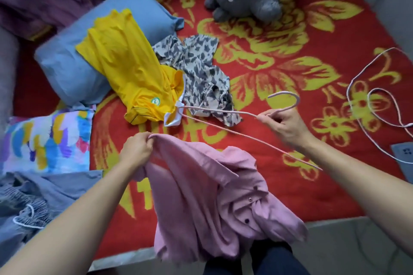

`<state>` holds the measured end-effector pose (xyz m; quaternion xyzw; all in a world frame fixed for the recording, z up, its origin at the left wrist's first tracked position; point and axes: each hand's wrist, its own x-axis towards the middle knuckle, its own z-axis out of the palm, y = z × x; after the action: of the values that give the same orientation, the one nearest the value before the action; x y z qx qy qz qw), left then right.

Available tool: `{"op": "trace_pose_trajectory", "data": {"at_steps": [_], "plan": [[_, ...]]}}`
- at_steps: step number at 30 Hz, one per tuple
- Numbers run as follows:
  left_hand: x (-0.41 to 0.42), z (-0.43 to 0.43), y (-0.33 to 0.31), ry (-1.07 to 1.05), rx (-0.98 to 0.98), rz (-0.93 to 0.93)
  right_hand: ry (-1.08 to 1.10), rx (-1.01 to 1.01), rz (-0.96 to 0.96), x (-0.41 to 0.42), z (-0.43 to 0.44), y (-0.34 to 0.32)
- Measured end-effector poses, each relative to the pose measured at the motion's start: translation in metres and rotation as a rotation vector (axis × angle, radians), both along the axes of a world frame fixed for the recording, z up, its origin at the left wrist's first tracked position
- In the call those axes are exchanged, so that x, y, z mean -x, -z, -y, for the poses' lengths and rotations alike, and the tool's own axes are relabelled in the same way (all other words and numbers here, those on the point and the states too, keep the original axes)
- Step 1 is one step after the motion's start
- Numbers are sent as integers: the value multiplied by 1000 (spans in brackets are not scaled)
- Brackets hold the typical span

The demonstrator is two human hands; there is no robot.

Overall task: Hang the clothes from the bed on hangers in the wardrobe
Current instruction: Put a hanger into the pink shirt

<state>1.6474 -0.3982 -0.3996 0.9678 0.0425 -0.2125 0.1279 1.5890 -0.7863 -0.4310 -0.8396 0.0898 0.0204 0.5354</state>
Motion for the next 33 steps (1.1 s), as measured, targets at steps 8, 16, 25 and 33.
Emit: {"op": "trace_pose_trajectory", "data": {"at_steps": [8, 16, 25, 33], "plan": [[23, -21, -50, -17, 114, 137, -261, 146, -52, 22, -62, -63], [76, -7, -114, 291, 268, 281, -320, 313, -68, 47, -163, -64], [101, -33, -151, 372, 295, 229, -342, -463, -150, 62, -191, -145], [103, -57, -193, 475, 289, 332, -567, -359, -650, 65, -195, -145]]}}
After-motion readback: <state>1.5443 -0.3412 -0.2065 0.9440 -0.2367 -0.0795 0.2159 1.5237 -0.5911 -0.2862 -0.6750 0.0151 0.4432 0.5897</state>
